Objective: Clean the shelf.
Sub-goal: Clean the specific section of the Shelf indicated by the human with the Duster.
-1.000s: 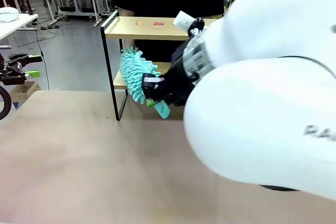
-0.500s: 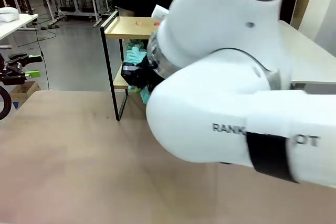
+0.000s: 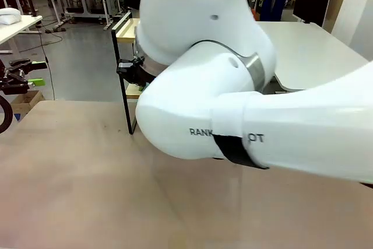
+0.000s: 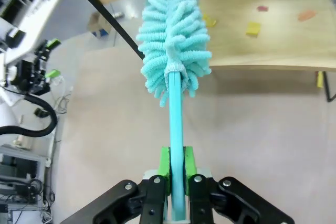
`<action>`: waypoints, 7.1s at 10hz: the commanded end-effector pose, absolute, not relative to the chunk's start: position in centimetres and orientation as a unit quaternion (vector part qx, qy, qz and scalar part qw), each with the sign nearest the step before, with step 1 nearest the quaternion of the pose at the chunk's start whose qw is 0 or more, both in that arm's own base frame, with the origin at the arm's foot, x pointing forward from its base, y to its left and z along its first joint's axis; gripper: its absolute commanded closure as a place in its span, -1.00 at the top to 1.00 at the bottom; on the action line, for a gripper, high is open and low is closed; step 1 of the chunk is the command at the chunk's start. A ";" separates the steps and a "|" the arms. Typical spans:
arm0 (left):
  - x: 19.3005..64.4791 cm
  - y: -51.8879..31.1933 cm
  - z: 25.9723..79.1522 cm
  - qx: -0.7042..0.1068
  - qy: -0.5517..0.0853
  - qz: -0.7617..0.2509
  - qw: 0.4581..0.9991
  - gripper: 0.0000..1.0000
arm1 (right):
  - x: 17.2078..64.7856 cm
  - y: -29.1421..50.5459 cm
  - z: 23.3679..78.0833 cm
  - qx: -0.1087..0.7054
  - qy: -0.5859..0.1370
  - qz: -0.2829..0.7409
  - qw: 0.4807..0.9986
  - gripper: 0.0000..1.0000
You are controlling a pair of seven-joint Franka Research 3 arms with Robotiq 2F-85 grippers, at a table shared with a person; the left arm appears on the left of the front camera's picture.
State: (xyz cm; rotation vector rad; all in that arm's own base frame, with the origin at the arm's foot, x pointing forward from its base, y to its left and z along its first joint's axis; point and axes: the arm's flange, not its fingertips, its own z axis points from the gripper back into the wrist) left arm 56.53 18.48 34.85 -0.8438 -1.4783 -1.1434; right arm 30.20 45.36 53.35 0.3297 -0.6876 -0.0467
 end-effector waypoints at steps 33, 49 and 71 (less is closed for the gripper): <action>56.3 18.4 35.2 -0.350 -0.618 -0.477 0.518 1.00 | 33.2 27.6 50.4 -0.068 -0.240 -0.202 0.947 -0.74; 56.3 18.4 35.2 -0.350 -0.618 -0.477 0.518 1.00 | 28.1 26.9 55.1 0.082 -0.284 -0.074 0.952 -0.74; 56.3 18.4 35.2 -0.350 -0.618 -0.477 0.518 1.00 | 18.0 15.1 54.4 0.162 -0.013 0.354 0.921 -0.74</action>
